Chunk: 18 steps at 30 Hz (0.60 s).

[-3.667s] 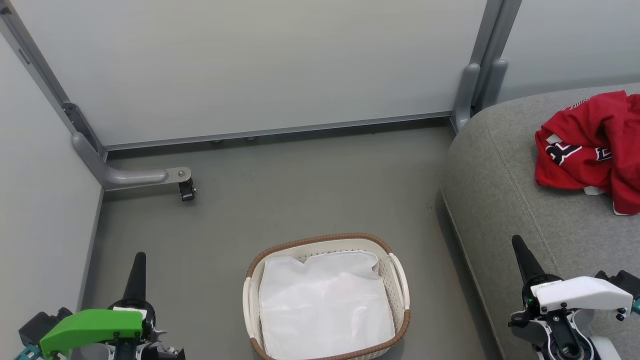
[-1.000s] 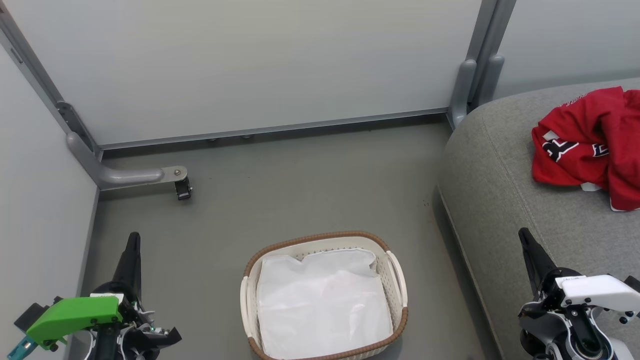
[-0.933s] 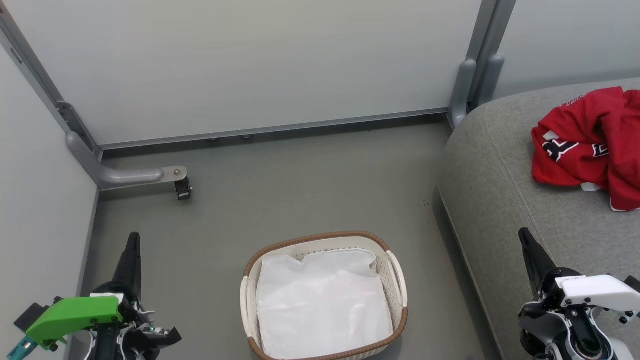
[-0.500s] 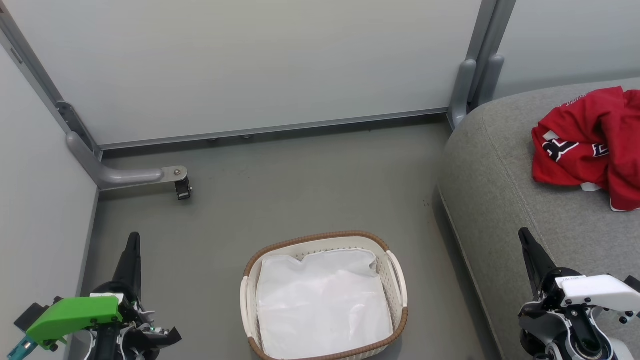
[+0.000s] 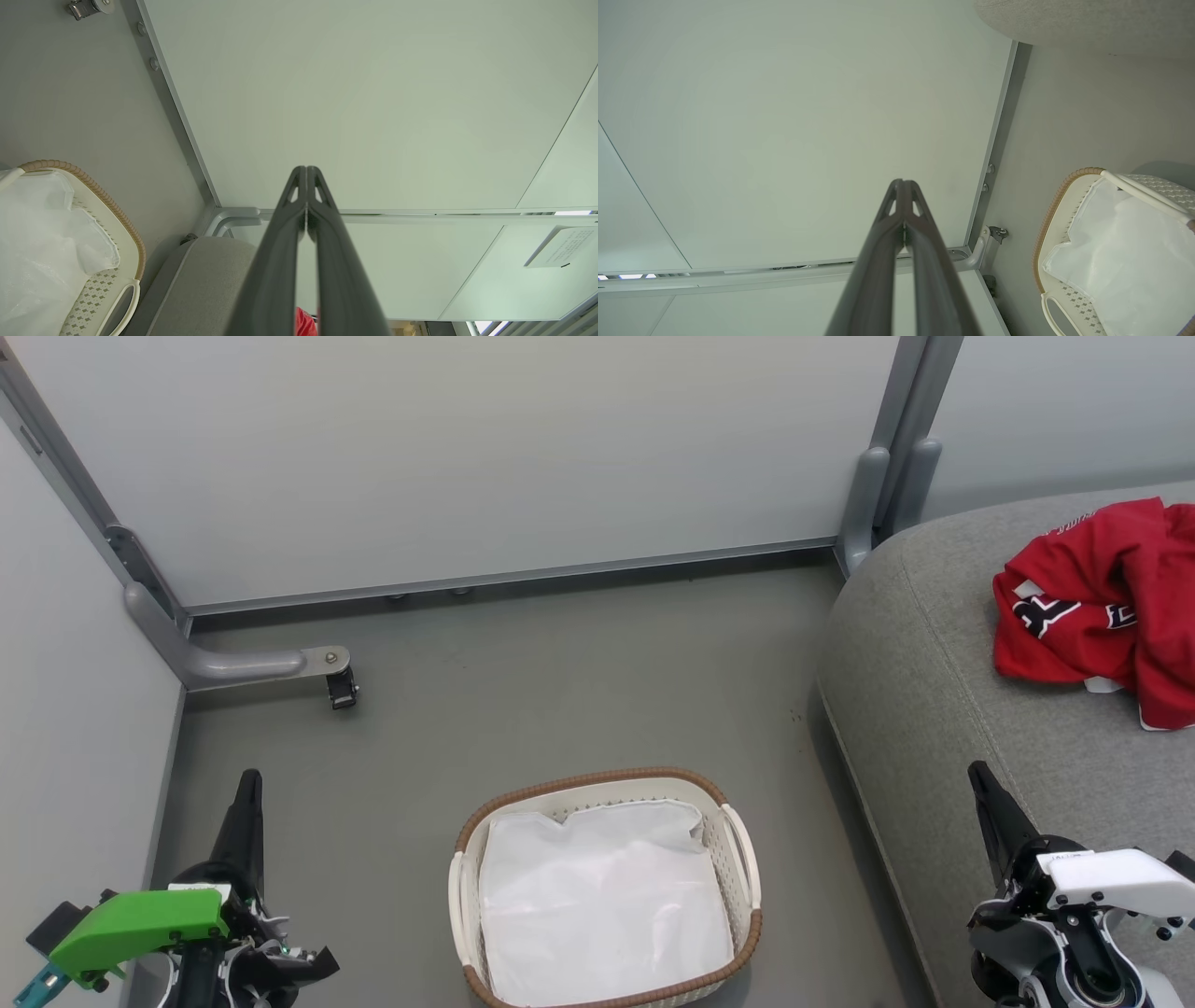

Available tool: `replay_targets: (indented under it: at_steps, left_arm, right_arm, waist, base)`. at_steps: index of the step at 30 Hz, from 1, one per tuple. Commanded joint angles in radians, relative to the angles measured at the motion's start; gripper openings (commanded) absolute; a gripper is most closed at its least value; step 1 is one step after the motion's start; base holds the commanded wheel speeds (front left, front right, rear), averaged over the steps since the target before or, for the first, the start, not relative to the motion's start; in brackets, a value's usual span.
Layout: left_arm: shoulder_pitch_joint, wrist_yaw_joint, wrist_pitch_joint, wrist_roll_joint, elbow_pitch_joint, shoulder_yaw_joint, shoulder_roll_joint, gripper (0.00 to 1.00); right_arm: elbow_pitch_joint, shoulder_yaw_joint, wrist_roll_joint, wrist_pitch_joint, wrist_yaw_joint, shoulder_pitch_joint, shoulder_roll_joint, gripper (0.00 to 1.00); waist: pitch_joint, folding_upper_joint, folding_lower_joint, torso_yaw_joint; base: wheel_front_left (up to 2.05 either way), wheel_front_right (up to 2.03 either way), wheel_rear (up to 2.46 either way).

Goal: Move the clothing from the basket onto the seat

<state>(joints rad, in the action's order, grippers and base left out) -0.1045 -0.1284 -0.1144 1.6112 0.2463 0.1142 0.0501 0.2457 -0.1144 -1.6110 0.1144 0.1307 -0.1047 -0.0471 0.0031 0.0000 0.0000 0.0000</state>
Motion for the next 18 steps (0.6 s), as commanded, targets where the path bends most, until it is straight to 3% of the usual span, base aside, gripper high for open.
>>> replay_targets:
  at_steps: [1, 18]
  left_arm:
    - [-0.010, -0.005, -0.003, 0.003, -0.002, 0.002, 0.000, 0.00]
    - [-0.010, -0.005, -0.003, 0.003, -0.002, 0.002, 0.000, 0.00]
  right_arm:
    - [-0.003, -0.002, -0.004, 0.003, 0.000, -0.006, -0.006, 0.00]
    - [-0.003, -0.002, -0.004, 0.003, 0.000, -0.006, -0.006, 0.00]
  waist:
    - [0.000, 0.0000, 0.0000, 0.000]
    - [0.000, 0.0000, 0.0000, 0.000]
  base:
    - [0.00, 0.00, 0.00]
    - [0.00, 0.00, 0.00]
